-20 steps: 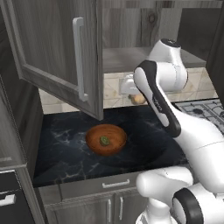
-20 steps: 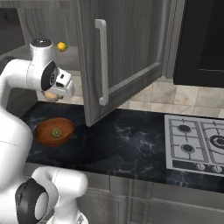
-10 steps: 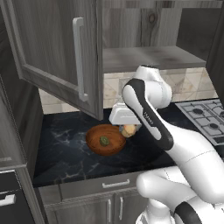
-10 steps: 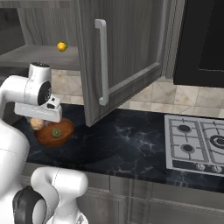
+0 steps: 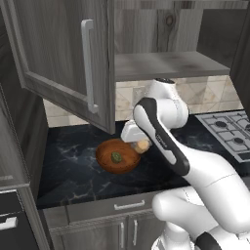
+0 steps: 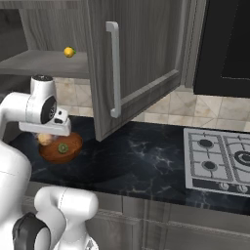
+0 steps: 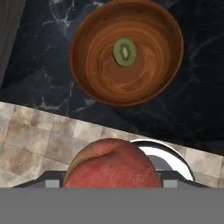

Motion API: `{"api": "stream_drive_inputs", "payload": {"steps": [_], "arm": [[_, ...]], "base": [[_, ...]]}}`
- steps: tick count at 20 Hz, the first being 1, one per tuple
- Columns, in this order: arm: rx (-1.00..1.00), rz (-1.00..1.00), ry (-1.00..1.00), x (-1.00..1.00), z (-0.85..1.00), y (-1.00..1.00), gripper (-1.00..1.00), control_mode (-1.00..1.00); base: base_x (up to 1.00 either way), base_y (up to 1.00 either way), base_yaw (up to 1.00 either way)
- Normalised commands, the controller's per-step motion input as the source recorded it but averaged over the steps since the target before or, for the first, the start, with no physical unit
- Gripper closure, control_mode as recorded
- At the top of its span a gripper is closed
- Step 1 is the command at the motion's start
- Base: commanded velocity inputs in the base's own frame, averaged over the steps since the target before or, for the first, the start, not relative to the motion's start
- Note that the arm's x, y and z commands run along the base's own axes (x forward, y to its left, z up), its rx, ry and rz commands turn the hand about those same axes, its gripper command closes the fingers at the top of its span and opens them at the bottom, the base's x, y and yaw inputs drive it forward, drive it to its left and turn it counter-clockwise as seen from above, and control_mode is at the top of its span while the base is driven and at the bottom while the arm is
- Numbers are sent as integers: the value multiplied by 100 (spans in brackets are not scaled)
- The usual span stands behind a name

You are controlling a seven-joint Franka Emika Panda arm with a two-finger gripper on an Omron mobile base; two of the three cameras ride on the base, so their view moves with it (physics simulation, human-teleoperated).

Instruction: Open the cabinet. Pick the kiwi and peach from the cabinet and place them into the bowl. Then close the cabinet.

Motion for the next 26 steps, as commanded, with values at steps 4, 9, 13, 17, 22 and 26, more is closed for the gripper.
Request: {"api": "stream_drive_inputs", "payload": {"steps": [4, 9, 13, 17, 22, 26], "arm": [[-1, 0, -27, 46, -26, 11, 100, -100], [0, 0, -20, 66, -25, 20, 100, -100], [0, 0, -12, 82, -26, 27, 100, -100], [0, 0, -2, 73, -25, 14, 100, -100], [0, 0, 4, 32, -13, 2, 100, -100], [0, 0, 8, 19, -31, 0, 100, -100]], "base": [[0, 0, 0], [0, 0, 0], [0, 0, 0], [0, 0, 0], [0, 0, 0], [0, 0, 0]]}}
